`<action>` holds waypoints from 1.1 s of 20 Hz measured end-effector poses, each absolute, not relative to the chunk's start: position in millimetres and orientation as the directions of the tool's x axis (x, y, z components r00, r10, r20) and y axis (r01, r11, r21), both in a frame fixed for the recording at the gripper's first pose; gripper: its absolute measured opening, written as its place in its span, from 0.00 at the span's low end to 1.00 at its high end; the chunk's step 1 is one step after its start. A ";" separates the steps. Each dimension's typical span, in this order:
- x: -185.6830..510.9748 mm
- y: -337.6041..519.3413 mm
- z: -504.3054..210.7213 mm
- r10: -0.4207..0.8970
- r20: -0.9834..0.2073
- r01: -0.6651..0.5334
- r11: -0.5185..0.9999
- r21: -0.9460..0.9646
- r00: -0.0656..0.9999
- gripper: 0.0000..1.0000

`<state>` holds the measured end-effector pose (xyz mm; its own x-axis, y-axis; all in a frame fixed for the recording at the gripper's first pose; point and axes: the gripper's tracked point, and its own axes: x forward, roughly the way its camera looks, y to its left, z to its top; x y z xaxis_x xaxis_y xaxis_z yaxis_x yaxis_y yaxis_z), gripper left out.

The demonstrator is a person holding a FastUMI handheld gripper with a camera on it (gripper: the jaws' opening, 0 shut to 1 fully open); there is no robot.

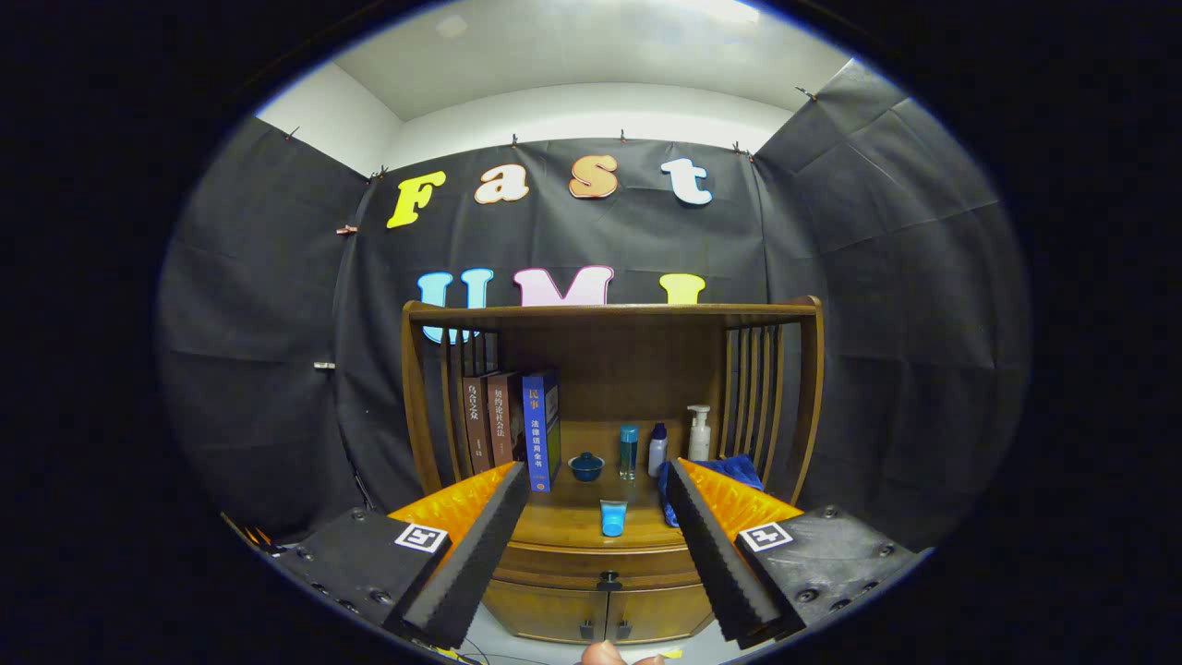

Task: Pull open the drawer, take out the items inside it, and place them on the countertop above the cabinet.

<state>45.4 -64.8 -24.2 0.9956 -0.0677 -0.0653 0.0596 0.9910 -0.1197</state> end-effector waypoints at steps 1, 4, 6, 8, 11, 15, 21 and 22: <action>45.0 -65.2 -24.3 -0.069 -0.065 0.061 0.991 -0.118 0.995 0.99; 46.5 -65.8 -25.0 -0.073 -0.062 0.065 0.991 -0.115 0.995 0.99; 46.6 -65.8 -27.3 -0.073 -0.069 0.065 0.991 -0.115 0.995 0.99; 47.3 -65.9 -28.9 -0.074 -0.070 0.065 0.991 -0.115 0.995 0.99; 46.6 -67.9 -30.0 -0.080 -0.070 0.072 0.991 -0.116 0.994 0.99; 44.7 -67.8 -28.6 -0.083 -0.066 0.075 0.990 -0.117 0.994 0.99; 44.0 -64.8 -26.5 -0.084 -0.060 0.076 0.989 -0.126 0.995 0.99; 43.8 -64.7 -26.8 -0.084 -0.062 0.076 0.989 -0.125 0.995 0.99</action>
